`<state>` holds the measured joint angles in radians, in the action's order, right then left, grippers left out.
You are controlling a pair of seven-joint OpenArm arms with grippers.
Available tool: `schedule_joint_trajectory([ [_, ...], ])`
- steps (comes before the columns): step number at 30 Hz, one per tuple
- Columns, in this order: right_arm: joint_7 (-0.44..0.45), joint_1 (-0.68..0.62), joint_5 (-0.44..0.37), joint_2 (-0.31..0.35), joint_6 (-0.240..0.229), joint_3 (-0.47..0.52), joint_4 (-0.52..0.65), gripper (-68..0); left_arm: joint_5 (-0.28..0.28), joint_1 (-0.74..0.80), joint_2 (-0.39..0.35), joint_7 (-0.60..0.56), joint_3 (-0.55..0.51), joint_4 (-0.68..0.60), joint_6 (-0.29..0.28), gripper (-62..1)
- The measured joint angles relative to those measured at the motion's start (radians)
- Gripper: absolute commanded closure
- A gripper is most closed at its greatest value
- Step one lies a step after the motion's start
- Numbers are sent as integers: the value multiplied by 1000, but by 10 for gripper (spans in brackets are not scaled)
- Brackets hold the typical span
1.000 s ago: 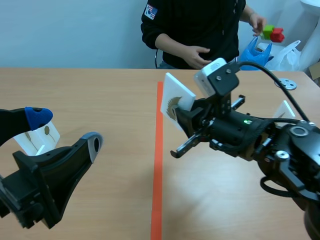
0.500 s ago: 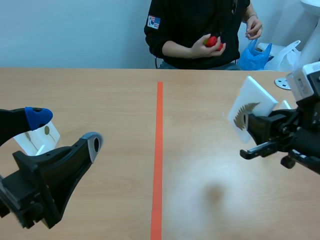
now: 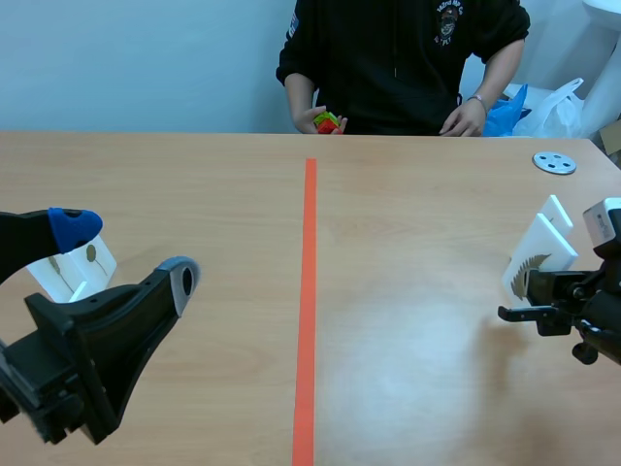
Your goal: Sort the leaf by its shape. The table is split by an orange tape line. A compound leaf with several leaflets goes to the left side, a simple leaf with one blade goes to the right side. Return to the home posture when a red brick is placed on the table.
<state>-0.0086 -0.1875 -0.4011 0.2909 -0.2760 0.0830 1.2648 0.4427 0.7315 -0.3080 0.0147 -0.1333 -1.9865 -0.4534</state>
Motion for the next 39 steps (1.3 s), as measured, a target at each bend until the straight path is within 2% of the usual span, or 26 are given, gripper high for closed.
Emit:
schedule_joint_trajectory([
  [6,60,62,24,-19,8,0,-120,-51,0,0,0,0,0,0,0,-623],
  [8,62,65,50,-31,31,0,-138,-51,0,0,0,0,0,0,0,-623],
  [10,68,62,49,-36,42,-2,-150,-51,0,0,0,0,0,0,0,-623],
  [13,72,60,50,-35,83,-6,-151,-58,0,0,0,0,0,0,0,-623],
  [19,78,59,61,-35,122,-6,-151,-134,0,0,0,0,0,0,0,-623],
  [21,78,59,61,-35,123,-6,-151,-194,0,0,0,0,0,0,0,-623],
  [25,78,59,64,-35,123,-6,-151,-356,0,0,0,0,0,0,0,-623],
  [28,84,59,64,-35,119,-6,-150,-385,0,0,0,0,0,0,0,-623],
  [30,82,59,64,-35,99,-2,-138,-385,0,0,0,0,0,0,0,-623],
  [33,60,49,54,-35,27,42,-78,-425,0,0,0,0,0,0,0,-623],
  [36,35,19,19,-32,-29,105,40,-476,0,0,0,0,0,0,0,-623],
  [39,3,-30,-47,-20,-89,161,175,-516,0,0,0,0,0,0,0,-623],
])
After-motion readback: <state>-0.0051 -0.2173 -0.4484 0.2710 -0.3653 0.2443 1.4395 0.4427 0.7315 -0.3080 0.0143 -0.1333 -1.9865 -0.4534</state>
